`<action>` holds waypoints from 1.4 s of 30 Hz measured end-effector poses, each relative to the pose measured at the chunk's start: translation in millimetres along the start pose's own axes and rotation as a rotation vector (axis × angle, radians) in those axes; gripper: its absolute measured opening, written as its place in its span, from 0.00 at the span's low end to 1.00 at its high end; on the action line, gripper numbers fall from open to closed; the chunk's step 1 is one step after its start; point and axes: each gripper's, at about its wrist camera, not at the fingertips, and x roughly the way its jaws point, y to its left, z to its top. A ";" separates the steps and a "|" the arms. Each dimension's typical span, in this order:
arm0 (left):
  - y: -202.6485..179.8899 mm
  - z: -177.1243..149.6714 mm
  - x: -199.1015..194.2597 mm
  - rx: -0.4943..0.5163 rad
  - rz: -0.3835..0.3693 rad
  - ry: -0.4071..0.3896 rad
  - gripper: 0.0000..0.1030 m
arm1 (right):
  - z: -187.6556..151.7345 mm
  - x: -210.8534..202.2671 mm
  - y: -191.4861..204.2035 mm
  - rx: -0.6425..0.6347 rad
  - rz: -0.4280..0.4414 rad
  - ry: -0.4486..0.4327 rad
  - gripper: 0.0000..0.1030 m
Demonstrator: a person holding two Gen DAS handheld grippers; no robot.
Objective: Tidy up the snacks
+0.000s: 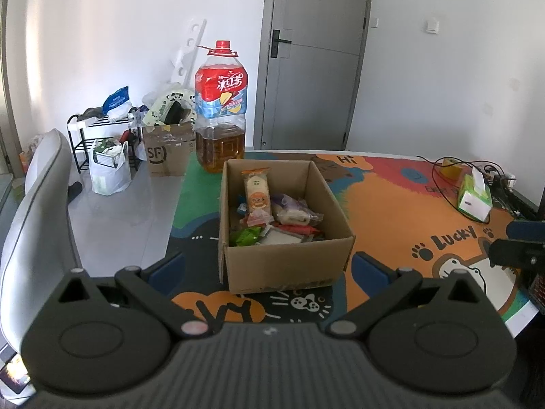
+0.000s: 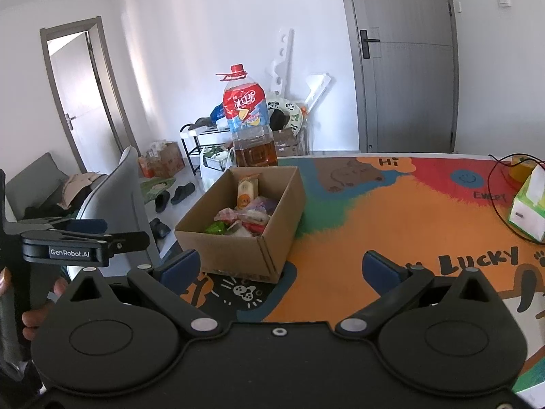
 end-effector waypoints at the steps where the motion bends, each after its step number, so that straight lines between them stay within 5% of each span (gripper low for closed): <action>1: -0.1 -0.1 0.4 0.003 -0.003 0.001 1.00 | -0.4 0.3 0.2 -0.002 0.002 0.001 1.00; 42: 3.2 -1.8 0.6 -0.001 -0.011 -0.001 1.00 | -0.2 2.1 -5.5 0.016 -0.010 0.003 1.00</action>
